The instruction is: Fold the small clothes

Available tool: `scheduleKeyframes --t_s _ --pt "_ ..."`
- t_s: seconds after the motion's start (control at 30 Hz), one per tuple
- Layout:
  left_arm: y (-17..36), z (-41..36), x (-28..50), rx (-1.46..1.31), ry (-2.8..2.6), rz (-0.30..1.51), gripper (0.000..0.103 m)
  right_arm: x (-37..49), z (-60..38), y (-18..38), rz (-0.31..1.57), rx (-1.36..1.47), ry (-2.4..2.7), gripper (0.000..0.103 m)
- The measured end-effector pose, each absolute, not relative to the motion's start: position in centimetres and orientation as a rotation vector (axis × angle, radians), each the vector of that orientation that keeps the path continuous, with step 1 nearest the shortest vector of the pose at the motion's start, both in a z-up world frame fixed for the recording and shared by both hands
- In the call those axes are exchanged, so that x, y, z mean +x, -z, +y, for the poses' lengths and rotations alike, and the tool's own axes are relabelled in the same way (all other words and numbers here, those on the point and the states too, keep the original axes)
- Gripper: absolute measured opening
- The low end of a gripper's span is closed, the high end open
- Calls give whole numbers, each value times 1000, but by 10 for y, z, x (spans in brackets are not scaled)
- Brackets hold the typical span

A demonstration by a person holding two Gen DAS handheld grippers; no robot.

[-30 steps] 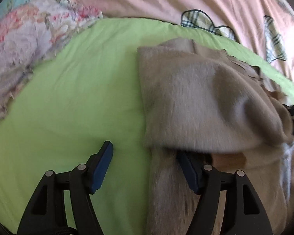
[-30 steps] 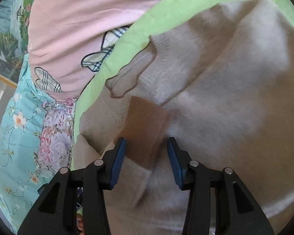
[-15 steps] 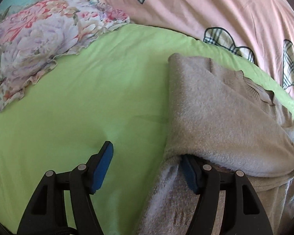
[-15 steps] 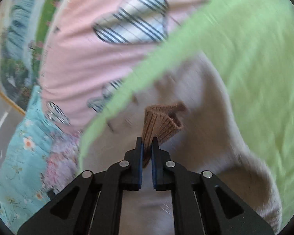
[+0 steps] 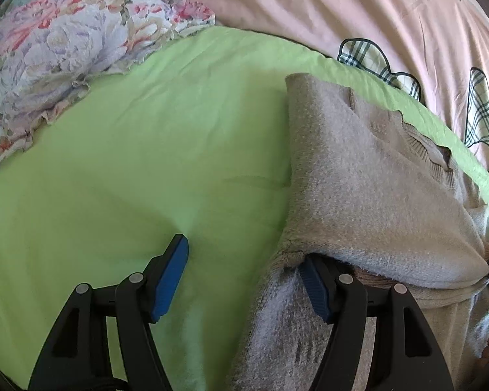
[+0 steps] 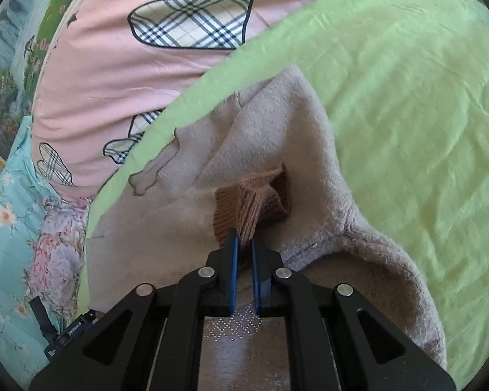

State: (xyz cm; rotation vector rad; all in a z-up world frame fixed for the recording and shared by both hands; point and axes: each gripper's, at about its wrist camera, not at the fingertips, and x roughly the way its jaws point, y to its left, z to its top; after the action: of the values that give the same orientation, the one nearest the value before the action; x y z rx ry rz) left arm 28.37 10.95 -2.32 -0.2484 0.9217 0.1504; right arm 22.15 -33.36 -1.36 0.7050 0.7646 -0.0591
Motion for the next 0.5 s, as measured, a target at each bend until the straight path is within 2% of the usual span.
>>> scheduleKeyframes --t_s 0.13,0.2,0.27,0.3,0.37,0.4,0.5 --pt "15 109 274 -293 63 944 66 224 -334 17 827 679 53 10" --pt "8 112 270 -317 155 936 68 222 -339 19 853 719 57 16" --pt "2 117 275 -338 195 928 72 220 -341 16 846 734 46 16" --pt "1 119 283 -348 197 933 79 218 -342 14 843 728 51 17" --pt "4 123 307 -373 198 953 80 218 -341 14 843 735 43 25" --pt "7 123 321 -379 183 967 80 219 -339 15 848 742 37 33" --pt "22 122 365 -406 206 1021 78 224 -334 16 842 717 39 34"
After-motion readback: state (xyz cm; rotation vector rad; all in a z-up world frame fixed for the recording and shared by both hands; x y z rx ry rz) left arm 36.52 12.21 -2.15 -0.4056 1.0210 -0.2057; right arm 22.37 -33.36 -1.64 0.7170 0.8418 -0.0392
